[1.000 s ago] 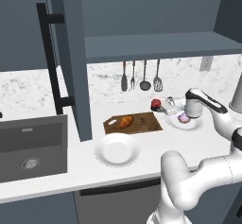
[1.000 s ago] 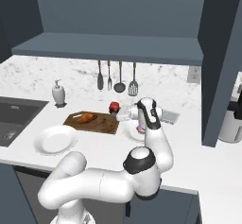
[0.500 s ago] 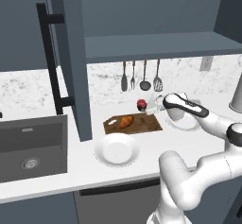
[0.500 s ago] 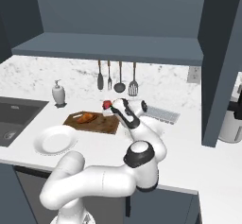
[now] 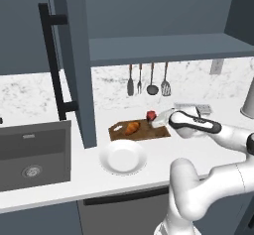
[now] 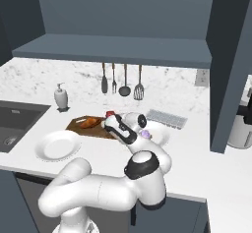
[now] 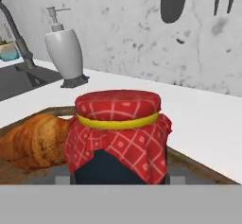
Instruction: From the different types of pastries on the counter, select a croissant and place it on the cutting board. Then retrieve a jar of jam from the cabinet and place it alongside the croissant on the cutting board.
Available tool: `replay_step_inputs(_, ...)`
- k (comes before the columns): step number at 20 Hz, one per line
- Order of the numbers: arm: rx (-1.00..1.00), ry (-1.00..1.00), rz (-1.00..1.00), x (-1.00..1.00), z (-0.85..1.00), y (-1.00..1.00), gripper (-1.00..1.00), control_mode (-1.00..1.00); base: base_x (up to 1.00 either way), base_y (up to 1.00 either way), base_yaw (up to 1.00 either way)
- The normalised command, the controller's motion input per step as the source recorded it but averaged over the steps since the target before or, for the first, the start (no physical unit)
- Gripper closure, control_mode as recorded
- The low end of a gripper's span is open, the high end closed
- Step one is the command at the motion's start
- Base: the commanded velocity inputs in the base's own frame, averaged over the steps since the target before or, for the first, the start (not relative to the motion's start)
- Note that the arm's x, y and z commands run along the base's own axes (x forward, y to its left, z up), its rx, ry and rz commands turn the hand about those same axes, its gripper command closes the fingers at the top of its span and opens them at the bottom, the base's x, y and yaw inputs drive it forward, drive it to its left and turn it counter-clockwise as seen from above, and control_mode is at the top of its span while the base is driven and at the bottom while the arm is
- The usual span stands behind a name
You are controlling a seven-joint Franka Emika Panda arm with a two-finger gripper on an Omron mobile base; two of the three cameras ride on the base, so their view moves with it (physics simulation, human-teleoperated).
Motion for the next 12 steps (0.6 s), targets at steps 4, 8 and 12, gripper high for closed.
replay_step_inputs(4, -0.19, 0.07, -0.16, -0.17, -0.37, 0.48, -1.00, -1.00, 0.00, 0.00, 0.00)
replay_step_inputs(8, 0.00, 0.00, 0.00, -0.02, -0.01, 0.01, -1.00, -1.00, 0.00, 0.00, 0.00)
replay_step_inputs(12, 0.04, 0.00, 0.00, -0.22, -0.04, -0.11, -1.00, -1.00, 0.00, 0.00, 0.00)
